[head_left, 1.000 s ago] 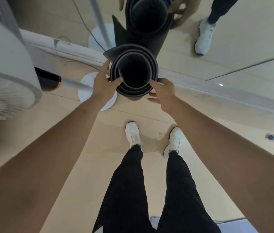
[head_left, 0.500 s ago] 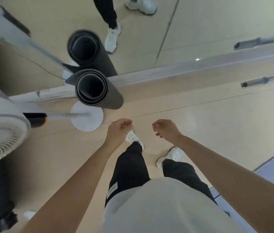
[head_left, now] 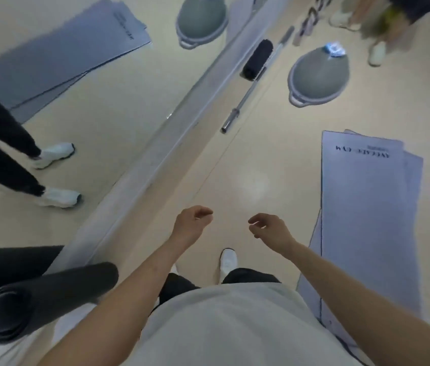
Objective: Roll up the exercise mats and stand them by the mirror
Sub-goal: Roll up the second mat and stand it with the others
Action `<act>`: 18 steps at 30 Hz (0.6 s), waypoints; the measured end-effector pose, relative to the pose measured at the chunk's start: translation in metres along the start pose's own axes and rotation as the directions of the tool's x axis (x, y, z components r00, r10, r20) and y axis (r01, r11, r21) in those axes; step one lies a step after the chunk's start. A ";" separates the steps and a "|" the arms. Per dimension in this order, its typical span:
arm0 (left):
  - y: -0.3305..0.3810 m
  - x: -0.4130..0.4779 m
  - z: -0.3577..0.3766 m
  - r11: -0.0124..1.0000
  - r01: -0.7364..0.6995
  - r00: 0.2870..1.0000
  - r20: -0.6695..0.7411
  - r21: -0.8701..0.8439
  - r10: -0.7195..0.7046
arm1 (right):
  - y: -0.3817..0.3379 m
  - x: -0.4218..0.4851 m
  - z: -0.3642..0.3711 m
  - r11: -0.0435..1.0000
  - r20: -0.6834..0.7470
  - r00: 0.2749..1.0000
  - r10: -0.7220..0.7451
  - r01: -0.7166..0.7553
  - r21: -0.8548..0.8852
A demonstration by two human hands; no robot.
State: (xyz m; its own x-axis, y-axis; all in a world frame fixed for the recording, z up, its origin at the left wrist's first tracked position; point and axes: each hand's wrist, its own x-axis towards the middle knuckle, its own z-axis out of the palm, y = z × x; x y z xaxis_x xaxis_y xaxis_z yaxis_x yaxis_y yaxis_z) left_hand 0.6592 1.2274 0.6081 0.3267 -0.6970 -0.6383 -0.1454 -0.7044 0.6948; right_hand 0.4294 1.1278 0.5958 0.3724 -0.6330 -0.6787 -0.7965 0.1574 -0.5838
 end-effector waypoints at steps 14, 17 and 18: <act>0.244 0.147 0.189 0.918 -0.337 0.870 0.443 0.211 0.217 | 0.132 0.006 -0.196 0.755 -0.380 0.823 0.422 -0.086 0.651; 0.293 0.197 0.221 0.901 -0.383 0.832 0.500 0.204 0.240 | 0.143 0.035 -0.243 0.709 -0.391 0.782 0.485 -0.089 0.700; 0.311 0.213 0.232 0.899 -0.391 0.822 0.515 0.197 0.245 | 0.146 0.045 -0.260 0.695 -0.390 0.770 0.505 -0.094 0.713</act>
State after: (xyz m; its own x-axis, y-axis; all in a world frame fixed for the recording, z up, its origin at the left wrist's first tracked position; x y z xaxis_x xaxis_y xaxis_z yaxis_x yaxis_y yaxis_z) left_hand 0.4671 0.8290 0.6116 -0.2477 -0.8143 -0.5249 -0.4422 -0.3871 0.8091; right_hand 0.2065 0.9256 0.5960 -0.3011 -0.7040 -0.6432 -0.2486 0.7092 -0.6597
